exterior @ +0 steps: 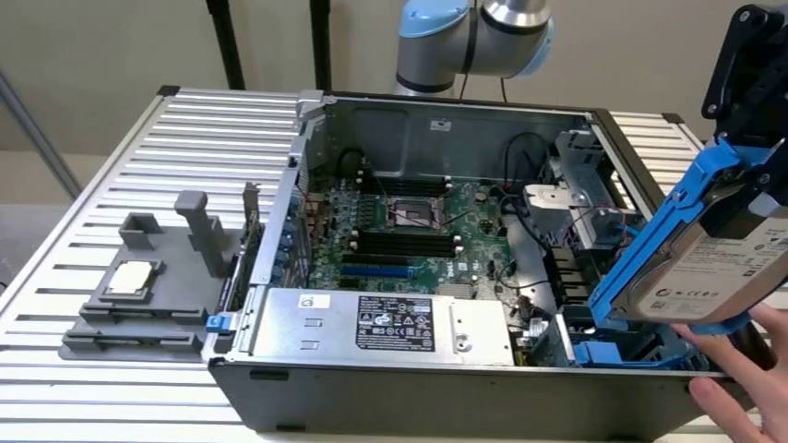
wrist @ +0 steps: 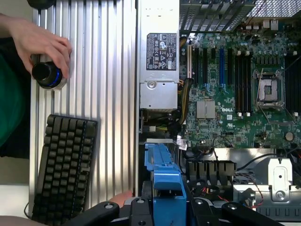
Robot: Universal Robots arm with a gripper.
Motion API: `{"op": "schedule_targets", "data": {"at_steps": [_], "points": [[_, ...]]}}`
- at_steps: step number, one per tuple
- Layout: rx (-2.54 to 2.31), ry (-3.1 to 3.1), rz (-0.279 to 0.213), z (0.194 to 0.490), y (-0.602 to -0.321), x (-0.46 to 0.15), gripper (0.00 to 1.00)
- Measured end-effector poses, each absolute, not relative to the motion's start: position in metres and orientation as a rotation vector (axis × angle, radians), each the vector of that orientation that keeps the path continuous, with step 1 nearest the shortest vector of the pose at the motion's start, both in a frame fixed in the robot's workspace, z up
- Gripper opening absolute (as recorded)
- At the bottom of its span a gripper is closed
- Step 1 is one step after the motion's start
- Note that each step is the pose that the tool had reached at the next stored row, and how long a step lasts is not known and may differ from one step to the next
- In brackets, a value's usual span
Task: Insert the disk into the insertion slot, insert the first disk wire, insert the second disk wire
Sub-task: 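Insert the disk into the insertion slot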
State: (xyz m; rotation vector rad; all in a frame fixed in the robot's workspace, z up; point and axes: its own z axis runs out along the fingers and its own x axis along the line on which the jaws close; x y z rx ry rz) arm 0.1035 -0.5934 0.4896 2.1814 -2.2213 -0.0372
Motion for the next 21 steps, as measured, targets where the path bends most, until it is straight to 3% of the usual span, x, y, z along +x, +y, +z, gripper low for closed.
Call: {"op": "schedule_targets", "data": {"at_steps": [17,21], "points": [[2.182,-2.222,-0.037,0.4891,-0.5934,0.1035,0.32],[2.193,-2.232,-0.062,0.4867,-0.5934,0.1034,0.32]]}}
